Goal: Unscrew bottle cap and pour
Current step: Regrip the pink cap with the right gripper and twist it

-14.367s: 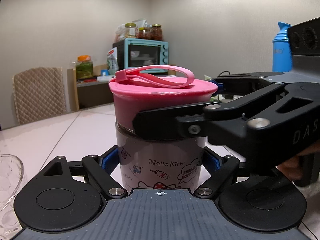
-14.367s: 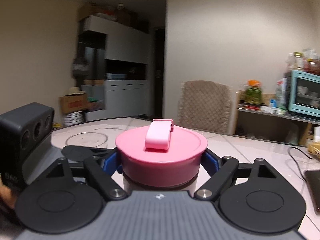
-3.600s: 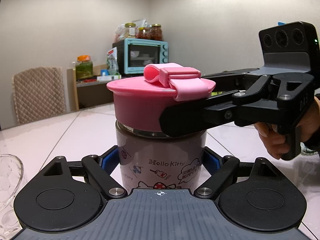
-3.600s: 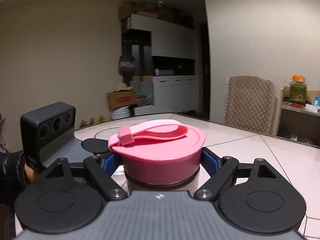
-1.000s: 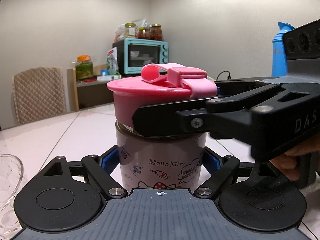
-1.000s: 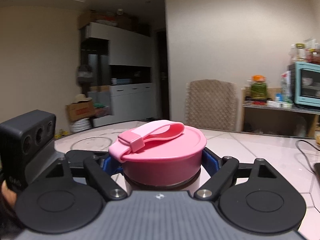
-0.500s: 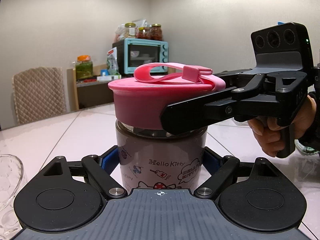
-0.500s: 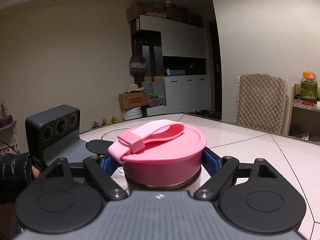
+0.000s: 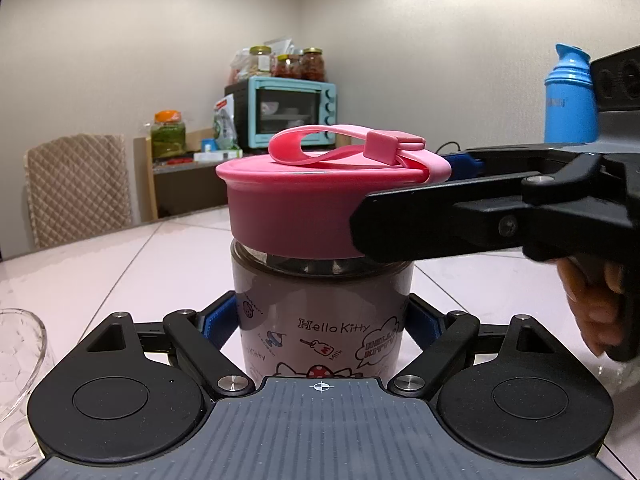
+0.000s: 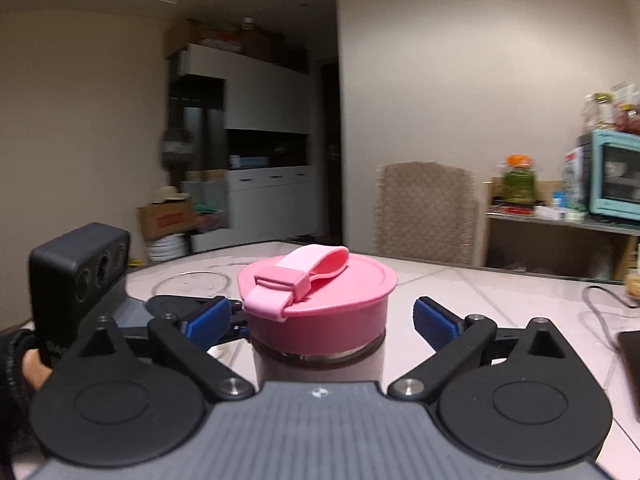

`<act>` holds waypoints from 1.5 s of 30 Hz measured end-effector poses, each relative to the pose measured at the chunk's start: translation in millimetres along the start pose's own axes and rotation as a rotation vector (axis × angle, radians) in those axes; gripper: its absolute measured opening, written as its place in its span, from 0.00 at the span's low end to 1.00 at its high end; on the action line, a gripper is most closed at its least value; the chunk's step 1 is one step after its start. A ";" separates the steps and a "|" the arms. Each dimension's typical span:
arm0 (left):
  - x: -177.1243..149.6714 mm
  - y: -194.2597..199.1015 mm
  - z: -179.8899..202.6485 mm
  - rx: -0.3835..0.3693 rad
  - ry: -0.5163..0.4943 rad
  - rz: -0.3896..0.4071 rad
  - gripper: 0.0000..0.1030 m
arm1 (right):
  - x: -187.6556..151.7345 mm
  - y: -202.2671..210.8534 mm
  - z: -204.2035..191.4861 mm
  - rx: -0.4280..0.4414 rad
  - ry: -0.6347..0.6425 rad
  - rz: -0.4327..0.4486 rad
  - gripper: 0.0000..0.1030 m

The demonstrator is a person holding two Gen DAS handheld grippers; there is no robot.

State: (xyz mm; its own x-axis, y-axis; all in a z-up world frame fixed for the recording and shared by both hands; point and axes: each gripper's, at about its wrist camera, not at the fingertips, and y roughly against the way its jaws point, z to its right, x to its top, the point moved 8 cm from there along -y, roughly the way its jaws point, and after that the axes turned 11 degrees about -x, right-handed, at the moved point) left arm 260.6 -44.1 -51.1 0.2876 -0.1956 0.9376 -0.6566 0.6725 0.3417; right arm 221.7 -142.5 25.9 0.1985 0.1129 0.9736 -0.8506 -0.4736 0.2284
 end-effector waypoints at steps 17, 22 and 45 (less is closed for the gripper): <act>0.0 0.2 -0.5 0.000 0.000 0.000 0.87 | -12.7 -20.2 -9.3 -0.122 -0.065 0.033 0.96; 0.0 0.2 -0.5 -0.001 -0.001 0.000 0.87 | -17.1 -19.1 -7.5 -0.133 -0.081 0.029 0.94; -0.1 0.2 -0.6 -0.001 -0.001 -0.001 0.87 | -14.7 -17.9 17.7 0.192 0.049 -0.014 0.83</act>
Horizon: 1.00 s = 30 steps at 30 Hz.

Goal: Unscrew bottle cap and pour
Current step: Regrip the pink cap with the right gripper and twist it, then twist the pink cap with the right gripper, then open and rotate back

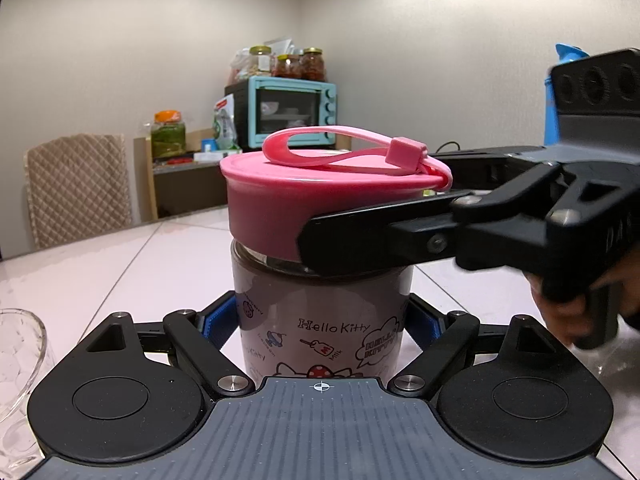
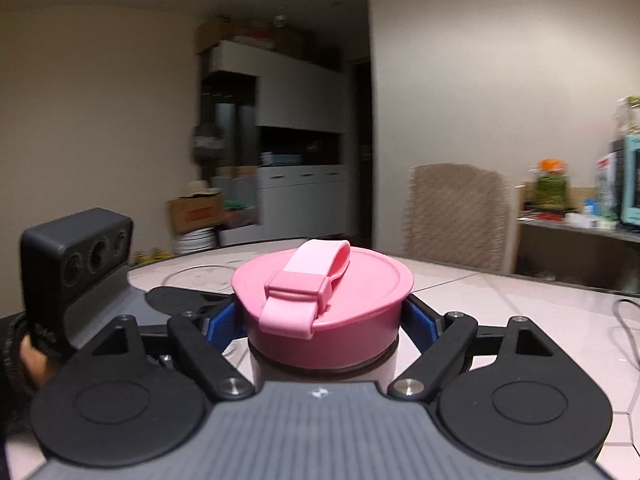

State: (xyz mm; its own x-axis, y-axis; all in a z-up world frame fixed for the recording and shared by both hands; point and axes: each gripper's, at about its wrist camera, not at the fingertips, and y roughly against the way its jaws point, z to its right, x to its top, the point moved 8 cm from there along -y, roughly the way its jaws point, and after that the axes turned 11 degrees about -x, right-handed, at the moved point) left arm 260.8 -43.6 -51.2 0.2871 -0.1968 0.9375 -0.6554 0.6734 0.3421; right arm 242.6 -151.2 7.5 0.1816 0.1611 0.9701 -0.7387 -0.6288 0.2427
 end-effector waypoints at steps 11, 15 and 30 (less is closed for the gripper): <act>-0.4 0.2 -0.4 -0.002 0.000 0.000 0.87 | 3.7 4.4 1.5 0.045 0.008 -0.013 0.99; -0.5 0.0 -1.1 -0.001 0.000 0.000 0.87 | 1.2 12.3 -4.2 -0.030 -0.026 -0.002 0.99; -0.6 0.1 -2.2 -0.002 0.001 0.001 0.87 | 6.4 7.3 -21.4 -0.273 -0.019 0.032 0.98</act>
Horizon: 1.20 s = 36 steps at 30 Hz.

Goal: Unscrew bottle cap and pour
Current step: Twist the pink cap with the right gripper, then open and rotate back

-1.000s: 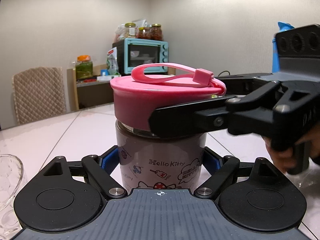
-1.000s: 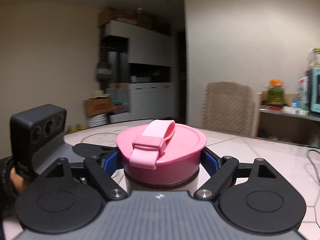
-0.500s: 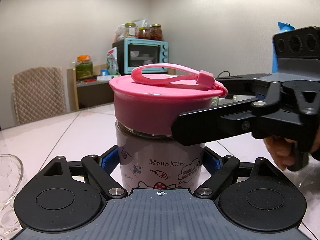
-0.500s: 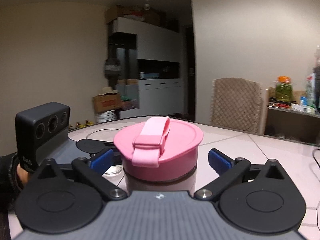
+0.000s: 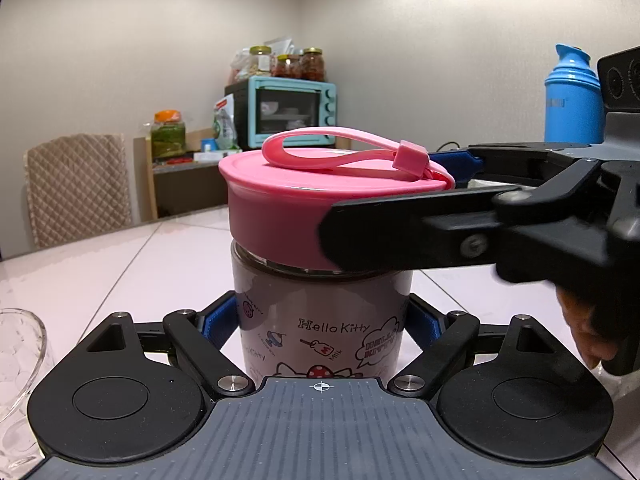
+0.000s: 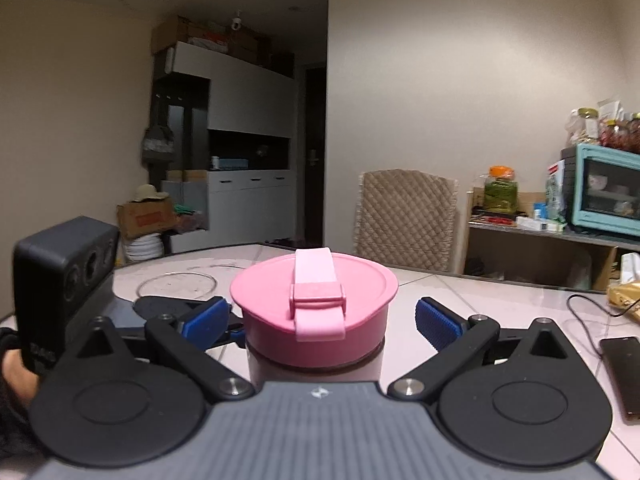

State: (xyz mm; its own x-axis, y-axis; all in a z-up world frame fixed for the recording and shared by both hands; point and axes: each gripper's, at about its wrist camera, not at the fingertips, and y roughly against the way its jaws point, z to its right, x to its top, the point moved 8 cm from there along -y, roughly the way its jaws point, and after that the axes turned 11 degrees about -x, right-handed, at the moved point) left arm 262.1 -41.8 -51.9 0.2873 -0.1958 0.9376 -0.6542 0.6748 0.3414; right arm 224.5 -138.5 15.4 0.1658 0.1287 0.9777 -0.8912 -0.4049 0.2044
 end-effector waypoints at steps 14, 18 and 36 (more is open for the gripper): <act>-0.1 0.1 -0.7 0.000 0.000 0.000 0.87 | -8.5 -12.7 -11.7 -0.064 -0.058 -0.004 0.84; -0.3 -0.2 -0.5 0.000 -0.001 0.000 0.87 | -9.7 -12.1 -9.4 -0.062 -0.047 -0.003 0.83; -1.0 -0.4 -2.5 -0.003 0.002 0.001 0.87 | 5.1 -21.0 24.2 0.398 0.100 -0.061 0.83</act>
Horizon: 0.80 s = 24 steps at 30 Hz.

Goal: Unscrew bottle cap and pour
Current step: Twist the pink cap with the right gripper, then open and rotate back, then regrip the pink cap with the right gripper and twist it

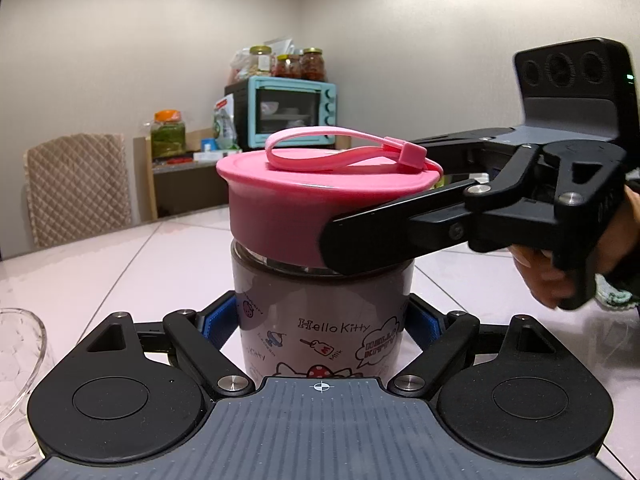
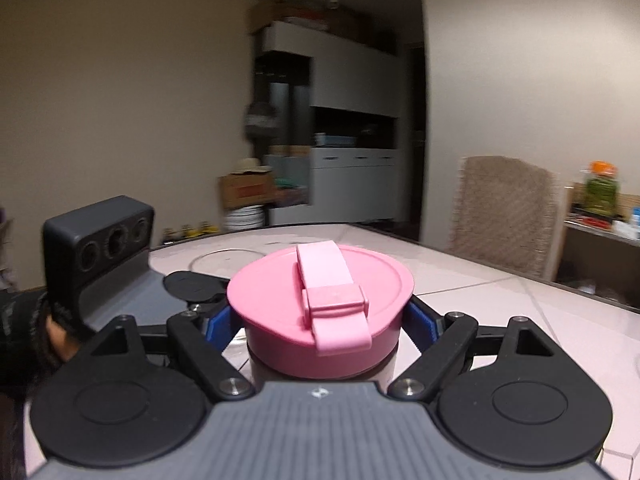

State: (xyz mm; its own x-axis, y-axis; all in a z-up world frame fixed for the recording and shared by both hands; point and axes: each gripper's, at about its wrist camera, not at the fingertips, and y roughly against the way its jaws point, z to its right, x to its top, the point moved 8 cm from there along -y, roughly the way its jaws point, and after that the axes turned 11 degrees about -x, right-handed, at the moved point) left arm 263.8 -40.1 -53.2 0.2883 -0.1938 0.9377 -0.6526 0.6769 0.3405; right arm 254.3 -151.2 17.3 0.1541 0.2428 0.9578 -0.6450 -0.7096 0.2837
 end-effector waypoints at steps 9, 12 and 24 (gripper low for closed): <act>-0.7 1.1 -3.5 0.001 -0.002 0.000 0.87 | -0.1 9.6 -10.5 -0.196 -0.066 0.019 0.96; -0.6 0.5 -2.7 0.001 -0.002 0.000 0.87 | -0.7 14.9 -17.8 -0.268 -0.097 0.044 0.96; -0.4 0.7 -2.8 0.002 -0.003 0.000 0.87 | -6.4 5.4 -30.7 -0.432 -0.153 0.062 0.96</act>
State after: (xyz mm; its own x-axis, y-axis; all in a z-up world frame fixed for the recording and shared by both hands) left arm 265.2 -37.6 -53.5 0.2862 -0.1965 0.9378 -0.6537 0.6755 0.3411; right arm 226.9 -136.3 11.2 0.1933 0.0855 0.9774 -0.9041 -0.3715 0.2113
